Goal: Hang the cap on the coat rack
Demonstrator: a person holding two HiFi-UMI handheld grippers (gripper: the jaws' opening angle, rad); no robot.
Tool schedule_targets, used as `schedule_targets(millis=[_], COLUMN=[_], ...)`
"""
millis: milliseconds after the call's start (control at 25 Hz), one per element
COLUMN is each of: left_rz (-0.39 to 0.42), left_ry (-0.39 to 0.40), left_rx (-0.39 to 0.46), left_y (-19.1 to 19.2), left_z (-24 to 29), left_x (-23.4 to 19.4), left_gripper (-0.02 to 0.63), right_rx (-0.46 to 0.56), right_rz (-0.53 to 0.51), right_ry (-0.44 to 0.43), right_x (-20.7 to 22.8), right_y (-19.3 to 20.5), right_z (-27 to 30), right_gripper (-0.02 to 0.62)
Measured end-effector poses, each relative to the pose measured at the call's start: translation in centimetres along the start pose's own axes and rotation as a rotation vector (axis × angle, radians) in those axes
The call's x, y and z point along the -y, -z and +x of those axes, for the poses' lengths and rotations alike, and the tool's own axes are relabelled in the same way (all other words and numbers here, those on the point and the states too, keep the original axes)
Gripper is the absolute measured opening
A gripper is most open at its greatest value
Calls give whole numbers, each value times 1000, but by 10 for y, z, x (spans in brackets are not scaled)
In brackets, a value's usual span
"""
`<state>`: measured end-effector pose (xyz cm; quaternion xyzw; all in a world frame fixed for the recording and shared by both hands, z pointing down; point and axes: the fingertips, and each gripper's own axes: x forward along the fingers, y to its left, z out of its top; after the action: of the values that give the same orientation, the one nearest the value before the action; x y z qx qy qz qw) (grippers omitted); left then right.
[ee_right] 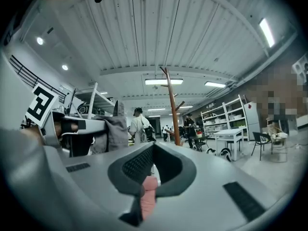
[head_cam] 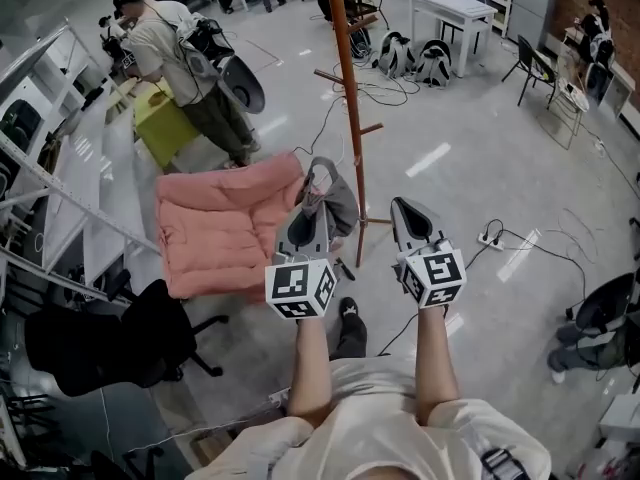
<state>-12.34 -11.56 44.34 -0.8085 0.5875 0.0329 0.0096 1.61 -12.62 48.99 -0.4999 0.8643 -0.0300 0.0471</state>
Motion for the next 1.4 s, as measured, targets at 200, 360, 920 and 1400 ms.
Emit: schedule_targets(millis=[200,360,920,1400], left_rz=[2,-5,60,134], left_ry=[4,3,72,189], left_rx=[-30,-20,-53,-61], left_y=[0,-7,-16,-37], left_z=[37,60,152,215], left_x=[-14,-28,-57,-60], left_gripper=[15,15,15,15], right_rx=[-42,-50,65,143], right_rz=[-18,-48,16,-64], right_ry=[-33,-51,-140,-233], right_x=[10,15,26,27], right_y=[3,1,-49,-127], right_z=[34,60,155,212], right_gripper=[5,5,6,115])
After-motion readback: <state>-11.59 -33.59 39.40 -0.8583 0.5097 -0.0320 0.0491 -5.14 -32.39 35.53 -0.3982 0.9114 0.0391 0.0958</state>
